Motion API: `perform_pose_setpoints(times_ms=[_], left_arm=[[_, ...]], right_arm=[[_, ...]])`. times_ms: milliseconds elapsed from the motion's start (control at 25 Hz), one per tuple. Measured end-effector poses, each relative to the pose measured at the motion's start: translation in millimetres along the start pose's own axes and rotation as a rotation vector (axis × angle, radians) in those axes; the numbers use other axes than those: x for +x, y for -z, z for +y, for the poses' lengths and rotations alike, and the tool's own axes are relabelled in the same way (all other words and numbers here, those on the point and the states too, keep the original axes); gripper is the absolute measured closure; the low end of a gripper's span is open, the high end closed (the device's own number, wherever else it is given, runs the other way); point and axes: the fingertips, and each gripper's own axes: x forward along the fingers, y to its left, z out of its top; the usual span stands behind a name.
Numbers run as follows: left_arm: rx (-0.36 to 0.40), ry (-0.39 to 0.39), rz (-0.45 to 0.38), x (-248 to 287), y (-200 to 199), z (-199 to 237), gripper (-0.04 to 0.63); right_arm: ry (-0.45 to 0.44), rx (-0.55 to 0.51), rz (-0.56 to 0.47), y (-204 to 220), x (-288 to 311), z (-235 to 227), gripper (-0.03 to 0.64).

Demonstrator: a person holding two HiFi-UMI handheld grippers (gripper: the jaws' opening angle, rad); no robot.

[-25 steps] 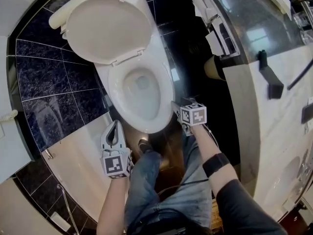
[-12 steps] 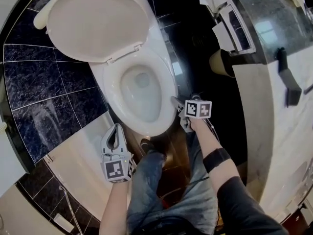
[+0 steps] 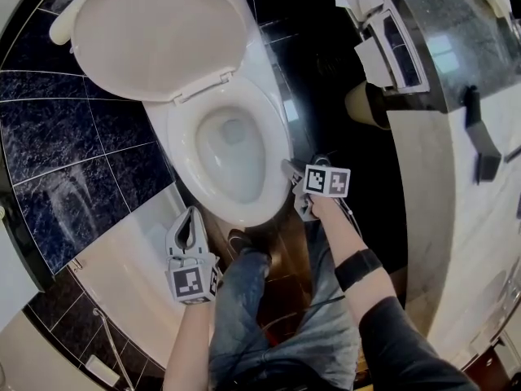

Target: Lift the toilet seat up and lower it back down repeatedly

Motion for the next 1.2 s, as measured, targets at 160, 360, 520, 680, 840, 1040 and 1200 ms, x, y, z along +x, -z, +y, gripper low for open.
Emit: perform_pose_setpoints(times_ms=[160,360,520,680,840,1040,1200], left_arm=[[-0.002,0.0,-0.003,0.4,8.6,3.0,0.598],[-0.017,0.004,0.015,-0.9,10.4,3.9,0.598],[-0.026,0.004,0.022,-2.7,8.9,5.0,0.598],[-0.042,0.01,0.033,-12.2,0.0,-0.6,0.598],[-0.059,0.018,0.029,-30.0,-16.7,-10.5,0.598],[-0.119,0.014,0.037,-72.0,-43.2,-22.9,0.598],[-0.116,0.054,0.093,-105.7,-28.3,-41.6,0.598]], right_arm=[[-0.025,0.054,0.002,-1.1,-0.2,0.0,0.492],[-0.023,0.066,0.017,-2.0,-3.5,2.4,0.494],[-0.047,0.063,0.024,-5.5,-13.2,15.2,0.495],[-0.053,0.085,0.027,-10.6,-30.2,32.9,0.497],[-0.073,0.084,0.02,-26.5,-52.3,60.6,0.499],[-0.094,0.065,0.024,-53.5,-81.7,105.7,0.492],[-0.098,0.064,0.02,-77.9,-97.9,134.9,0.489]])
